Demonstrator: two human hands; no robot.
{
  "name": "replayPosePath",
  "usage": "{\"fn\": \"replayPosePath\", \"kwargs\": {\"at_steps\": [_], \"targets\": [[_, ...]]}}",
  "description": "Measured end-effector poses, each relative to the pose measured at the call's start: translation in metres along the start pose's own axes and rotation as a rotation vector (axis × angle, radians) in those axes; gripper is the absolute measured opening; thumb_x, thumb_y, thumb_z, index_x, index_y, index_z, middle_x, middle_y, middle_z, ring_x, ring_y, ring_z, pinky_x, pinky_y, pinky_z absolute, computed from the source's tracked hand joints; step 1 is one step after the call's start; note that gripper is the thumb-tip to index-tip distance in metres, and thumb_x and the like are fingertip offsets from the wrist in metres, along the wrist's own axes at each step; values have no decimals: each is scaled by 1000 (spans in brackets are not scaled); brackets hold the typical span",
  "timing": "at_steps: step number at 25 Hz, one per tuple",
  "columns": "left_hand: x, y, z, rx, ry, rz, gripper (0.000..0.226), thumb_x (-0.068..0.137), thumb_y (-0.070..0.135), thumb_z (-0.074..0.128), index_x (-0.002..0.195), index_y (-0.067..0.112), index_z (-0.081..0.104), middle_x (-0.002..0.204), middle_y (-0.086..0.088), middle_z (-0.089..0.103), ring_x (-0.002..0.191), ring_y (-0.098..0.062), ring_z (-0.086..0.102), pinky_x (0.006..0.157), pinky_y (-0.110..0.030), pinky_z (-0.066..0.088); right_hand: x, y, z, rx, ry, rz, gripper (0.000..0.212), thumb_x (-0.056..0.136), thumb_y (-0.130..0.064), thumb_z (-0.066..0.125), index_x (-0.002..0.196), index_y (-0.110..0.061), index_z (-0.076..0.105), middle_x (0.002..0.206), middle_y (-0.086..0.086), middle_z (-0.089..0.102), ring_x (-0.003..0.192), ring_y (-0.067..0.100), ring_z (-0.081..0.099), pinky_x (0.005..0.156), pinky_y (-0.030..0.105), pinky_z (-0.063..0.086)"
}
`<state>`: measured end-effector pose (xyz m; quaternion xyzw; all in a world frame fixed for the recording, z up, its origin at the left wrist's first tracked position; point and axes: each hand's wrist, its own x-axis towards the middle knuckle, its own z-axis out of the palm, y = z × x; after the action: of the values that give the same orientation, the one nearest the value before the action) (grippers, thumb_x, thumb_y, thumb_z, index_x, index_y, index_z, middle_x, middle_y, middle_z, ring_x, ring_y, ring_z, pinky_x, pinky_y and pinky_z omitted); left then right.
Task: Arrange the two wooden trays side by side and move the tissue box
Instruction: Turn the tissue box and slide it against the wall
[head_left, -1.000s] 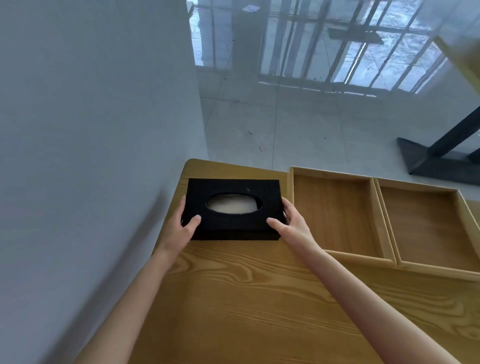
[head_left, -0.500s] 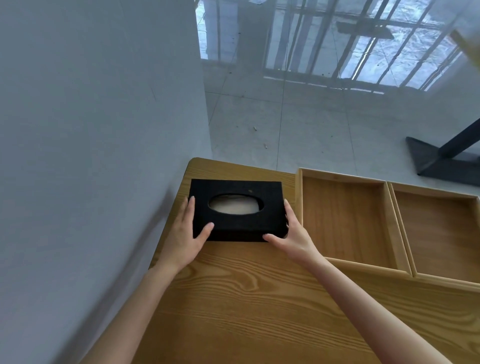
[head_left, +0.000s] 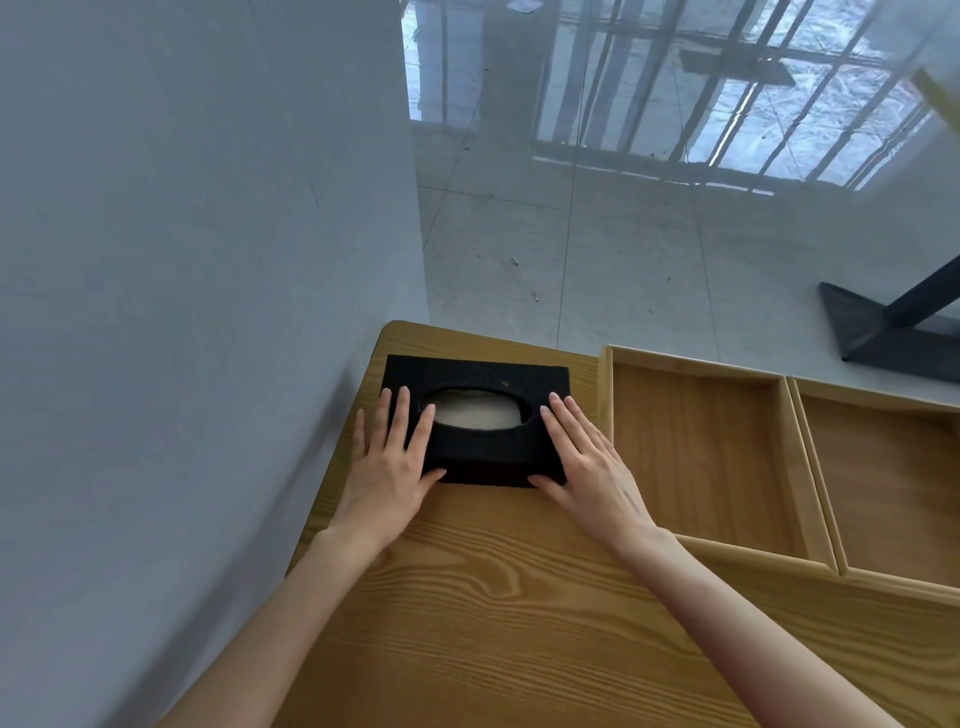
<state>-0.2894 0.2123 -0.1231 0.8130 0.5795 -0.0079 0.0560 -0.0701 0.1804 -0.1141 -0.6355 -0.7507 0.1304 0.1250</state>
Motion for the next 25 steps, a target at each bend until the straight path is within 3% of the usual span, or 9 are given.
{"fn": "replayPosePath", "kwargs": {"at_steps": [3, 5, 13, 25], "targets": [[16, -4, -8, -58, -24, -24, 71, 90, 35, 51, 146, 11, 14, 156, -20, 3, 145, -35, -2, 115, -43, -2, 13, -3, 2, 16, 7, 13, 73, 83, -26, 62, 141, -9, 21, 153, 7, 18, 137, 13, 0, 111, 28, 7], [29, -8, -12, -75, -43, -48, 69, 93, 34, 44, 147, 11, 6, 156, -18, -7, 144, -32, -11, 117, -41, -7, 26, -5, 3, 17, -1, 22, 73, 85, -27, 60, 141, -10, 18, 154, 7, 15, 141, 16, 2, 112, 27, 6], [72, -24, -26, -102, -148, -100, 69, 94, 29, 44, 146, 10, 4, 156, -17, -13, 144, -30, -15, 118, -39, -6, 70, -8, 4, 9, -26, 38, 72, 88, -29, 54, 143, -11, 11, 156, 6, 7, 144, 19, 1, 117, 31, 5], [84, -34, -32, -132, -142, -107, 69, 92, 29, 48, 146, 11, 8, 157, -14, -10, 145, -28, -11, 119, -38, -1, 84, -9, 6, 3, -40, 31, 71, 90, -30, 51, 143, -11, 8, 156, 6, 4, 144, 20, -1, 117, 33, 6]]}}
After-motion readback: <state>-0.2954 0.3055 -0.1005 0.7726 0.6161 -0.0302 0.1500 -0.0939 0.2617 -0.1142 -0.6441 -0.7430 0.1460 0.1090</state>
